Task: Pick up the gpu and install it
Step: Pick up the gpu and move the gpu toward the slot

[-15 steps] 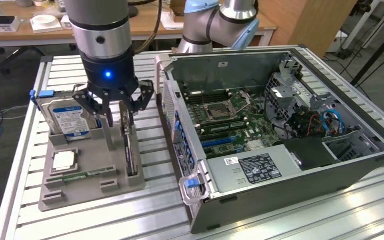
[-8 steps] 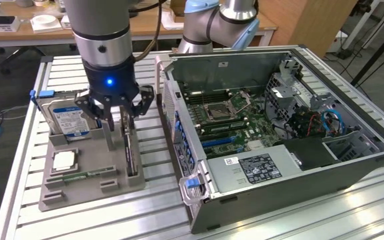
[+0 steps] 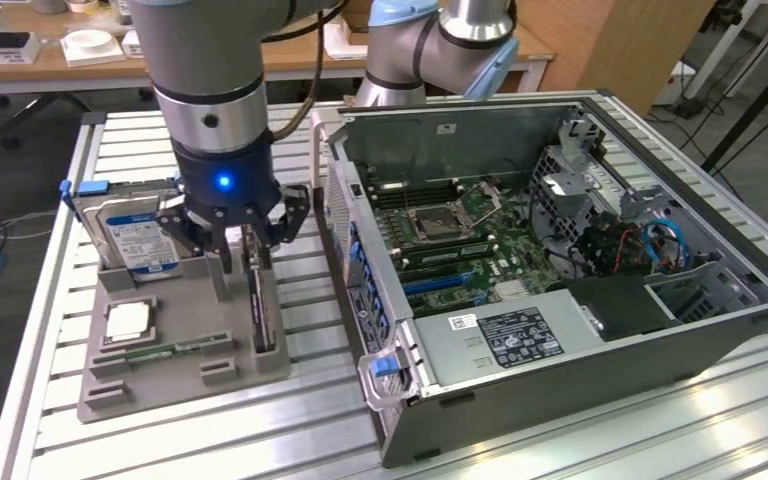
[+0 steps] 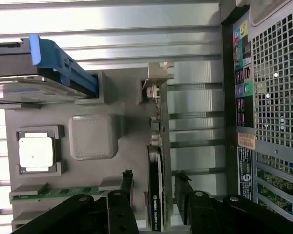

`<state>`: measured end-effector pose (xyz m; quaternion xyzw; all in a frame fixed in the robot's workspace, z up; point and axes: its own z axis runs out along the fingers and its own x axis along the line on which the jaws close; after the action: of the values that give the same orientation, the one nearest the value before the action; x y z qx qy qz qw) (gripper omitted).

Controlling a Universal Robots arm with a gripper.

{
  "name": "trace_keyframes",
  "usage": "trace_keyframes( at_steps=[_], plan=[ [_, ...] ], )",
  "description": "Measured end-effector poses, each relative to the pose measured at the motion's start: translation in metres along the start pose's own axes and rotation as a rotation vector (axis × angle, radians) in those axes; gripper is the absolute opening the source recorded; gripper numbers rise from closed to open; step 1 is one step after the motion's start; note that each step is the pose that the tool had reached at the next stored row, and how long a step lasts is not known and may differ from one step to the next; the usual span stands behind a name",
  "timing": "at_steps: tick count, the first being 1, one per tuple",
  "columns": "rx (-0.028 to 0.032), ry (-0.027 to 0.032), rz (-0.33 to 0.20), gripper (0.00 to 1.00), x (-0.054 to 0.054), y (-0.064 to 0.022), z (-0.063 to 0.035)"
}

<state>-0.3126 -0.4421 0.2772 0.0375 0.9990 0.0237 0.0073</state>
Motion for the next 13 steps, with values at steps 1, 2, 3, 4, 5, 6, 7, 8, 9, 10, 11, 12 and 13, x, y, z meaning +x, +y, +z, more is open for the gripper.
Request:
trace_keyframes(
  at_steps=[1, 2, 3, 4, 5, 6, 7, 8, 9, 10, 11, 12, 13],
  plan=[
    [0.0004, 0.0002, 0.000, 0.47, -0.002, -0.0003, 0.0012],
    [0.0004, 0.0002, 0.000, 0.47, -0.002, -0.0006, 0.0028],
    [0.0006, 0.0002, 0.000, 0.47, -0.003, -0.0008, 0.0044],
    [0.0007, 0.0002, 0.000, 0.47, -0.003, -0.0012, 0.0062],
    [0.0006, 0.0001, 0.000, 0.47, -0.003, -0.0018, 0.0080],
    [0.0006, 0.0001, 0.000, 0.47, -0.003, -0.0025, 0.0099],
    [0.0006, 0.0001, 0.000, 0.47, -0.003, -0.0033, 0.0117],
    [0.0006, 0.0001, 0.000, 0.47, -0.003, -0.0042, 0.0135],
    [0.0006, 0.0001, 0.000, 0.47, -0.003, -0.0050, 0.0152],
    [0.0006, 0.0001, 0.000, 0.47, -0.003, -0.0059, 0.0170],
    [0.0006, 0.0001, 0.000, 0.47, -0.003, -0.0067, 0.0188],
    [0.0006, 0.0001, 0.000, 0.47, -0.003, -0.0074, 0.0205],
    [0.0005, 0.0001, 0.000, 0.47, -0.003, -0.0081, 0.0223]
  ],
)
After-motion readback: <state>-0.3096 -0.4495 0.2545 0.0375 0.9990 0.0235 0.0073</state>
